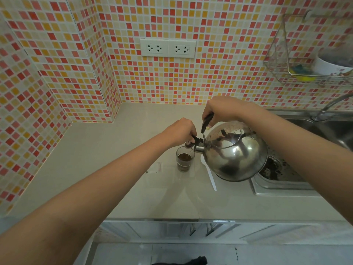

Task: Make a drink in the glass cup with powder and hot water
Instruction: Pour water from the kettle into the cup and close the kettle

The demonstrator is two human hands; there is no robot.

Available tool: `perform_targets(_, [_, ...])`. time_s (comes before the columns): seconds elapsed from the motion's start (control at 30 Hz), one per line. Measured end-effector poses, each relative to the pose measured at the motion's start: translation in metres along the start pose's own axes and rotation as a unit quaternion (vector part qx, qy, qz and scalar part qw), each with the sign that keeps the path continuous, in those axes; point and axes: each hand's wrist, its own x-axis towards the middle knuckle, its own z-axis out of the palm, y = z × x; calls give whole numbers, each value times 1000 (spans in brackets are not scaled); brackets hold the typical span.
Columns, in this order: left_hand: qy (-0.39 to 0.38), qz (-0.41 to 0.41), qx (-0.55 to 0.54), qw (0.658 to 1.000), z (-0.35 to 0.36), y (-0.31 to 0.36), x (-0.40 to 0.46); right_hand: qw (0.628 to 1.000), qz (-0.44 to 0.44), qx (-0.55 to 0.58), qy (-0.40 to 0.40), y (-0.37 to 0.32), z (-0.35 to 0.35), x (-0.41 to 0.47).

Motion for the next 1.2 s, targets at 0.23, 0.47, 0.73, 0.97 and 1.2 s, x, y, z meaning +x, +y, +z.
perform_targets(0.23, [18,10,-15,1000,-7,-3,-1,1000,5,23,15,8,-2,-4])
perform_targets(0.47, [73,-5,-73,995,-27,-5,6,993,30,96,63,31,-17,-13])
perform_targets(0.73, [148,-50,-159,975,-47,-15,41,982,90,70,150,53,-26,-5])
perform_targets(0.97, [173,-109,-197,959,-43,-21,84,972,120,91,183,82,-8,31])
perform_targets(1.2, [147,-163,-219,951,-27,-23,132,966,148,122,171,117,23,73])
